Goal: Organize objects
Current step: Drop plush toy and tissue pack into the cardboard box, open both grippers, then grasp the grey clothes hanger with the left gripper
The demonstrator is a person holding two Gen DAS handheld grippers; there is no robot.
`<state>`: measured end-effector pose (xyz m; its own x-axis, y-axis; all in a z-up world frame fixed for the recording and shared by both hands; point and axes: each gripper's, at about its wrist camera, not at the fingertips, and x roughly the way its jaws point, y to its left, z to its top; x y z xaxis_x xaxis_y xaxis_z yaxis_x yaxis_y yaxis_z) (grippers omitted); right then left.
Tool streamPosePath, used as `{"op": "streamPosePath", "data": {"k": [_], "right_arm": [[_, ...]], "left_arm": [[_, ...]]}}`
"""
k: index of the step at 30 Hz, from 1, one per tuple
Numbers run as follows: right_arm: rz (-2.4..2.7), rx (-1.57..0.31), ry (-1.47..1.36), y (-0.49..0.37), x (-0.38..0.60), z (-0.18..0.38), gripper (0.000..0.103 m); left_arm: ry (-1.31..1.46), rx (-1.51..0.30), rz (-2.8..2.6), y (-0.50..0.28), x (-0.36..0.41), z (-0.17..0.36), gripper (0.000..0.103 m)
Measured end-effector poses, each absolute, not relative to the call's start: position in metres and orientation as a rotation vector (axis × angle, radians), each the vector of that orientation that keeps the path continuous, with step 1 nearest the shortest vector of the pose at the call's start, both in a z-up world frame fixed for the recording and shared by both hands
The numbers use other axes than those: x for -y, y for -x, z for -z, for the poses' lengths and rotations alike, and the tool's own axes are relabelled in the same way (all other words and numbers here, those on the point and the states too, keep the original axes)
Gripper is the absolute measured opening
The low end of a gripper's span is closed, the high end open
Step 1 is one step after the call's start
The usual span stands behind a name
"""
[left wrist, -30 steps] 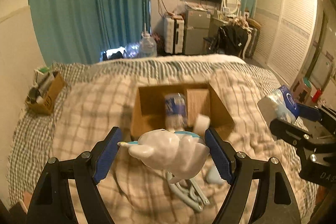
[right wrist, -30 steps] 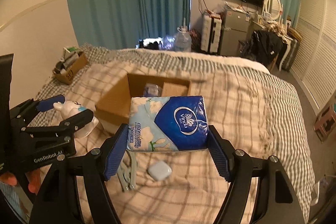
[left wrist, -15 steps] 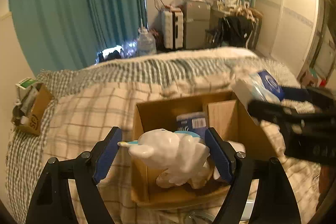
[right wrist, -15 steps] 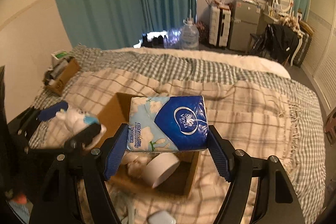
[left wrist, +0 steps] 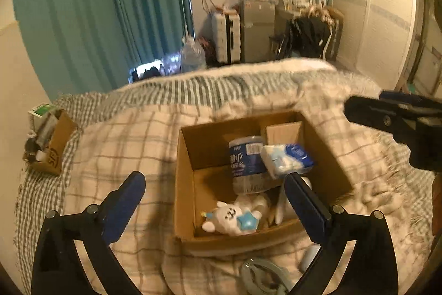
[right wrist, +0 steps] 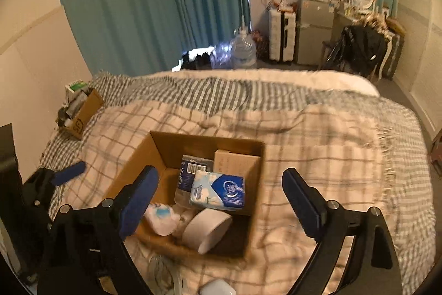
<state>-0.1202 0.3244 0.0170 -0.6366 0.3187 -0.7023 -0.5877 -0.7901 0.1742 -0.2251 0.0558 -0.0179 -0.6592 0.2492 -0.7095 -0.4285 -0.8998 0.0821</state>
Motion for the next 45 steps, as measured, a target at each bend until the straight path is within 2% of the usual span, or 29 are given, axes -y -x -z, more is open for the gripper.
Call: {"op": "streamPosePath", "data": {"k": [6,14,24,35,42,45], "right_arm": [[-2.389,-0.465,0.875,0.058,-0.297,-0.055,0.093],[-2.373,-0.441,0.826,-0.007,-0.271,-0.064,0.097],[-2.376,-0.452,0.872,-0.028,-0.261,-0.017,0.098],[-2.343,-0.513,1.006,-0.005,-0.269,0.056,0.098],[-2.295,-0.564,1.091,0.006,-0.274,0.096,0.098],[-2.268,-0.586,1.122,0.006,-0.277,0.108,0.098]], "left_arm": [[1.002,-0.236,-2.577,0.176,-0.045,-0.026,0.103],[1.013,-0.184,-2.628,0.127,-0.039,-0.028,0.103],[1.167,-0.163,-2.648,0.109,-0.049,0.032,0.103],[1.395,-0.089,-2.617,0.125,-0.051,0.112,0.103],[1.55,-0.184,-2.519,0.129,-0.063,0.162,0.103],[1.593,-0.196,-2.46,0.131,-0.068,0.176,0.098]]}}
